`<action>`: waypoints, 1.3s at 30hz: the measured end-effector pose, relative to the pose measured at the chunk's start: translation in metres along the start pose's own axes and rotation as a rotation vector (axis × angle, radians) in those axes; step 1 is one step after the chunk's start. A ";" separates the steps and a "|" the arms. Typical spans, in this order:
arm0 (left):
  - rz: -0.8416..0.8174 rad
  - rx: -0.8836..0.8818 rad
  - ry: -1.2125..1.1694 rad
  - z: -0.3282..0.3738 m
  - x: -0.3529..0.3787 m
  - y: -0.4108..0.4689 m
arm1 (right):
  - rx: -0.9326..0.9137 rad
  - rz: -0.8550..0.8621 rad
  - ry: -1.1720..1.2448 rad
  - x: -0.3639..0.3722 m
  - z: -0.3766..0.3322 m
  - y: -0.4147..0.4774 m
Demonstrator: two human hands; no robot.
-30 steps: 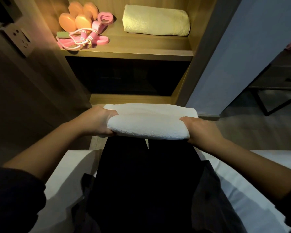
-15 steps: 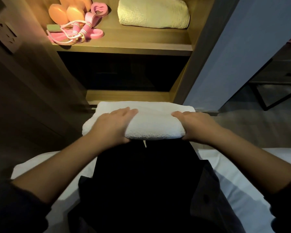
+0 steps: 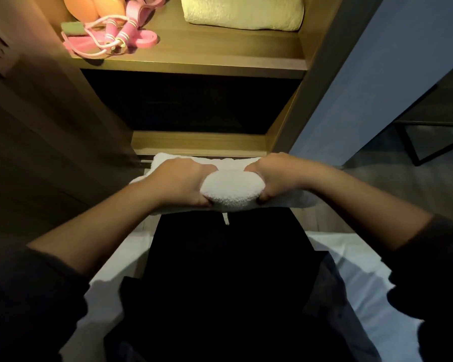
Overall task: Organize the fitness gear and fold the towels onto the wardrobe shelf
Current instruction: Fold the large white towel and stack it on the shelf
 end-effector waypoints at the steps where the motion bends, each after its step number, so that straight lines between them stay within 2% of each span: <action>1: 0.022 -0.013 -0.038 -0.001 0.005 -0.006 | 0.005 0.012 0.041 0.008 0.002 -0.003; 5: 0.076 0.014 -0.081 0.006 0.028 -0.029 | 0.018 0.034 0.122 0.044 0.007 -0.024; 8: 0.211 0.036 -0.020 0.013 0.021 -0.038 | -0.023 0.211 0.113 0.036 0.000 -0.035; 10: 0.206 0.060 0.003 0.023 0.027 -0.048 | -0.038 0.252 0.061 0.040 -0.010 -0.047; 13: 0.069 0.080 0.050 0.028 0.038 -0.064 | -0.077 0.074 -0.072 0.058 -0.016 -0.062; 15: 0.076 0.022 -0.013 0.014 0.021 -0.059 | -0.067 0.017 0.009 0.043 -0.009 -0.057; 17: 0.175 -0.101 -0.102 -0.004 -0.007 -0.037 | -0.032 0.120 0.223 0.014 0.002 -0.038; 20: 0.279 -0.247 -0.111 -0.021 -0.029 0.019 | 0.089 0.267 0.261 -0.007 0.025 0.011; 21: 0.270 -0.274 -0.124 -0.023 -0.026 0.036 | 0.152 0.253 0.274 -0.003 0.032 0.028; 23: 0.152 -0.312 -0.157 -0.027 -0.007 0.061 | 0.265 0.147 0.290 0.016 0.043 0.052; 25: 0.001 -0.343 -0.164 -0.033 0.025 0.068 | 0.292 0.084 0.250 0.032 0.047 0.063; 26: -0.018 -0.358 -0.168 -0.037 0.036 0.067 | 0.294 0.096 0.235 0.037 0.049 0.064; 31: 0.126 -0.370 -0.088 -0.040 0.045 0.059 | 0.288 0.284 0.122 0.042 0.050 0.056; 35: 0.205 -0.375 -0.090 -0.032 0.037 0.055 | 0.313 0.400 0.146 0.039 0.046 0.051; 39: 0.411 -0.423 -0.073 -0.029 0.018 0.045 | 0.349 0.609 0.163 0.024 0.043 0.044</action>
Point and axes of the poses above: each hand's wrist, its own y-axis towards the middle knuckle, its own x-axis out of the palm, z = x × y, the point moved 9 cm from there along y, towards the middle knuckle, and after that the axes turned 2 degrees about z, right-handed, at the moved point
